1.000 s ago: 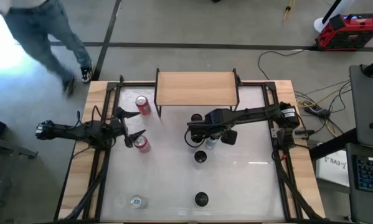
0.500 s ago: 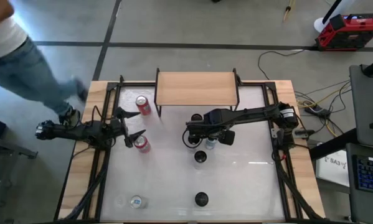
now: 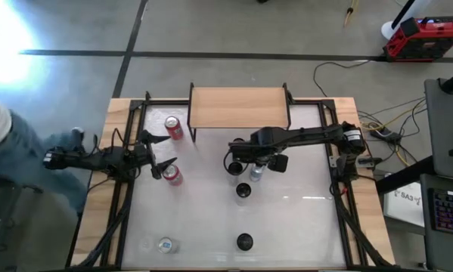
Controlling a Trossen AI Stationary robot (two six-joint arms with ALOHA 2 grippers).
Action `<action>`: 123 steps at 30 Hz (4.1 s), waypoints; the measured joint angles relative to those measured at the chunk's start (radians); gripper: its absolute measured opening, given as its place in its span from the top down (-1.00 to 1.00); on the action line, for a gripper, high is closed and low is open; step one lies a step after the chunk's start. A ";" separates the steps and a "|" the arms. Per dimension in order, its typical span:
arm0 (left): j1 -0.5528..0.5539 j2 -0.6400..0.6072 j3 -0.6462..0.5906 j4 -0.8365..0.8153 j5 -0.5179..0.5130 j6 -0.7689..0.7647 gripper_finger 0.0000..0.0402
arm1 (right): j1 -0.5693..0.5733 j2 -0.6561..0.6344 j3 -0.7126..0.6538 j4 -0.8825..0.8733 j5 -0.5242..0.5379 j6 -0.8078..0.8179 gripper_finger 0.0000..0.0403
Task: Place canned beverage on shelf
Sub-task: Put the top blue soda can on the shelf
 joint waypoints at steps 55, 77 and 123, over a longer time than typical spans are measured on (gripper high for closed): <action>0.000 0.001 0.000 0.000 0.000 0.000 -0.99 | -0.029 -0.150 -0.354 0.344 -0.202 -0.210 -0.36; 0.000 0.001 0.000 0.000 0.000 0.000 -0.99 | -0.127 -0.171 -0.354 0.213 -0.171 -0.325 -0.35; 0.000 0.001 0.000 0.000 0.000 0.000 -0.99 | 0.152 -0.079 -0.293 0.137 0.303 -0.154 -0.35</action>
